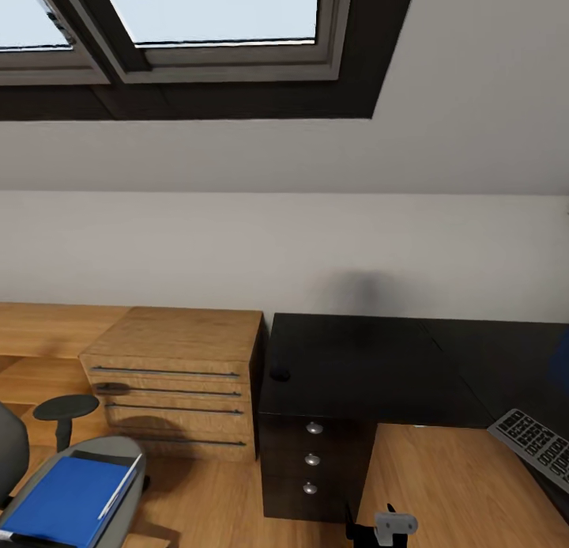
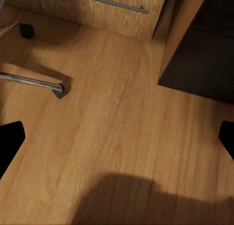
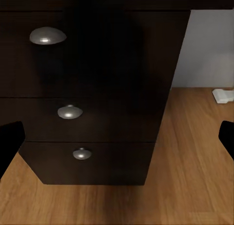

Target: In the bedroom, organize the workspace by keeping the computer under the desk, ensuring the monitor is on the desk, placing the keyboard on the desk next to the monitor, placing the mouse on the desk next to the keyboard, moving the folder from the swivel chair onto the desk next to the mouse, stacking the notebook on top of the folder with the pen on top of the notebook, and positioning the swivel chair next to the desk.

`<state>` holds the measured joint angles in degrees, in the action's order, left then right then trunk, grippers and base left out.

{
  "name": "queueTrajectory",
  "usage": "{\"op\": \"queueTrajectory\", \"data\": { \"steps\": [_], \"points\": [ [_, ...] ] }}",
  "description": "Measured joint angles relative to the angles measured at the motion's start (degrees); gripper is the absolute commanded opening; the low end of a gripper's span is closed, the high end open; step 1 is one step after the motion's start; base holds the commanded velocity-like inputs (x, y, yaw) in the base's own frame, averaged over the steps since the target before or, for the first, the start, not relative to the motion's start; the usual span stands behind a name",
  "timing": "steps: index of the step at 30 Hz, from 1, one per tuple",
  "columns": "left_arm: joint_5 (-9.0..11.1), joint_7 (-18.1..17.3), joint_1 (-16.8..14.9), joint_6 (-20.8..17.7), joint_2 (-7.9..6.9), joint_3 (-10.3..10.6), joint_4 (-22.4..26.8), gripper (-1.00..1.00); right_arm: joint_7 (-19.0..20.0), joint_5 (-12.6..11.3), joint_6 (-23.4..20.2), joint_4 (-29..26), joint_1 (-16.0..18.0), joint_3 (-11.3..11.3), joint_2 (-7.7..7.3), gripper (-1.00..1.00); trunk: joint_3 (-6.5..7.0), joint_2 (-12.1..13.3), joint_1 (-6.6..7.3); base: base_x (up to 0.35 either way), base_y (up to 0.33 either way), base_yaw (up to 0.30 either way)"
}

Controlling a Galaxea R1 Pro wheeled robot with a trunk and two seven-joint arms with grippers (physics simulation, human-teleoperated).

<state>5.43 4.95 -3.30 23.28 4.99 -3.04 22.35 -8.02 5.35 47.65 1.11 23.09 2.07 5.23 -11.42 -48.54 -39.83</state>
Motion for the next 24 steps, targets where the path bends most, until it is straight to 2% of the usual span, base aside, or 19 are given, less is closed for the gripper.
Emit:
{"op": "queueTrajectory", "data": {
  "steps": [3, 7, 8, 9, 10, 15, 16, 18, 19, 20, 22, 24],
  "points": [
    [0.1, -0.1, 0.0, -0.4, 0.15, 0.0, 0.3, 1.00, -0.2, -0.2, 0.1, -0.4, 0.0, 0.0, 0.14, 1.00, 0.54, 1.2, 0.66, 0.096, 0.000, 0.000],
    [0.2, -0.1, 0.1, -0.9, 0.66, 0.0, 4.1, 1.00, -0.4, -0.4, 0.1, -1.4, 0.1, 0.0, 0.32, 1.00, 1.26, 2.8, 1.54, 0.096, 0.000, 0.000],
    [0.1, -0.2, 0.0, -4.2, 0.91, 0.0, 9.3, 1.00, -0.7, -0.3, -0.7, -4.0, 0.1, -0.1, 0.83, 1.00, 1.46, 3.2, 1.76, 0.096, 0.000, 0.000],
    [0.1, -0.2, 0.1, -6.0, 0.94, -0.1, 11.5, 1.00, -0.9, -0.4, -1.1, -4.9, 0.1, 0.0, 1.08, 1.00, 1.63, 3.6, 1.98, 0.096, 0.000, 0.000],
    [0.1, -0.2, 0.1, -10.1, 1.01, -0.1, 15.3, 1.00, -1.5, -0.3, -1.7, -7.1, 0.1, 0.0, 1.55, 1.00, 1.81, 4.0, 2.20, 0.095, 0.000, 0.000],
    [0.2, -0.3, 0.1, -22.8, 1.07, -0.3, 26.5, 1.00, -4.4, -0.4, -5.3, -15.1, 0.1, 0.1, 2.49, 1.00, 2.71, 6.0, 3.30, 0.088, 0.000, 0.000],
    [0.2, -0.3, 0.1, -27.0, 1.09, -0.4, 30.8, 1.00, -5.9, -0.3, -8.0, -18.6, 0.1, 0.0, 2.82, 1.00, 2.90, 6.4, 3.52, 0.082, 0.000, 0.000],
    [0.3, -0.4, 0.1, -30.9, 1.11, -0.5, 34.9, 1.00, -7.5, -0.3, -11.6, -22.3, 0.1, -0.1, 3.15, 1.00, 3.25, 7.2, 3.96, 0.080, 0.000, 0.000],
    [0.3, -0.4, 0.1, -33.9, 1.13, -0.4, 37.9, 1.00, -8.8, -0.2, -15.9, -25.8, 0.1, -0.2, 3.39, 1.00, 3.44, 7.6, 4.18, 0.079, 0.000, 0.000],
    [0.3, -0.5, 0.1, -35.2, 1.15, -0.4, 39.2, 1.00, -9.3, -0.2, -18.2, -27.8, 0.1, -0.3, 3.50, 1.00, 3.61, 8.0, 4.40, 0.078, 0.000, 0.000],
    [0.4, -0.5, 0.1, -38.3, 1.26, -0.3, 43.3, 1.00, -10.7, -0.2, -28.1, -35.9, 0.1, -0.5, 4.04, 1.00, 3.98, 8.8, 4.84, 0.077, 0.000, 0.000],
    [0.5, -0.4, 0.1, -39.2, 1.47, -0.3, 45.6, 1.00, -11.0, -0.2, -33.5, -40.0, 0.1, -0.6, 4.44, 1.00, 4.33, 9.6, 5.28, 0.077, 0.000, 0.000]
  ]
}}
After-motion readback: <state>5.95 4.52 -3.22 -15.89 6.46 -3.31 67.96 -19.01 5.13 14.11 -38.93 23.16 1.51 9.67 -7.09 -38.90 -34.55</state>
